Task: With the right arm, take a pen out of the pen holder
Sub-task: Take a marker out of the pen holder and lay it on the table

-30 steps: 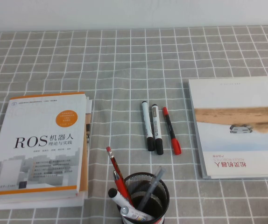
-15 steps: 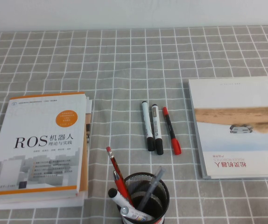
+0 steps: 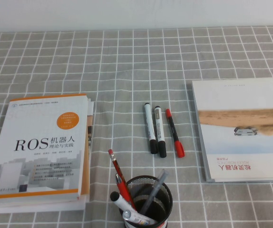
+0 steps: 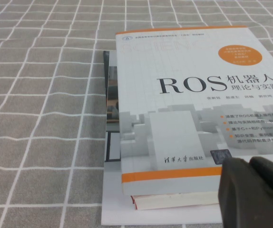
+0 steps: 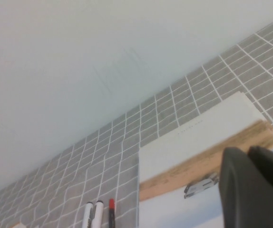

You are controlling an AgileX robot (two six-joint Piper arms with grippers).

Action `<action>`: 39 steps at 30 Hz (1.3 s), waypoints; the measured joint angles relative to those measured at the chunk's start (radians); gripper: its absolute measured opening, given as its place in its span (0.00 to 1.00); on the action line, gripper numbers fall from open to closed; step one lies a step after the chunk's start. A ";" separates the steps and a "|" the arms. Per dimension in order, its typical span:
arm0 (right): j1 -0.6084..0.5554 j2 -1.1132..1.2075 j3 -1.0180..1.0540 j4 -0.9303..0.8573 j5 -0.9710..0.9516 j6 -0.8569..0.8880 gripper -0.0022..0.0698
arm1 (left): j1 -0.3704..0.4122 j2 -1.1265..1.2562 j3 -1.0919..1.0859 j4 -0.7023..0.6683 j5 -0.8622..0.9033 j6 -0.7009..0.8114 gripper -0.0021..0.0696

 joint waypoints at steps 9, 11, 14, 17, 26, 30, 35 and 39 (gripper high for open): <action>0.000 0.000 0.000 0.017 0.022 0.000 0.01 | 0.000 0.000 0.000 0.000 0.000 0.000 0.02; 0.000 0.000 0.000 0.025 0.051 0.000 0.01 | 0.000 0.000 0.000 0.000 0.000 0.000 0.02; 0.000 0.006 -0.015 0.030 0.116 0.000 0.01 | 0.000 0.000 0.000 0.000 0.000 0.000 0.02; 0.000 0.066 -0.082 0.019 0.211 0.000 0.01 | 0.000 0.000 0.000 0.000 0.000 0.000 0.02; 0.000 0.368 -0.354 -0.076 0.532 -0.061 0.01 | 0.000 0.000 0.000 0.000 0.000 0.000 0.02; 0.000 0.501 -0.451 -0.087 0.613 -0.127 0.01 | 0.000 0.000 0.000 0.000 0.000 0.000 0.02; 0.000 0.647 -0.544 -0.086 0.648 -0.217 0.01 | 0.000 0.000 0.000 0.000 0.000 0.000 0.02; 0.000 0.756 -0.596 0.001 0.648 -0.332 0.01 | 0.000 0.000 0.000 0.000 0.000 0.000 0.02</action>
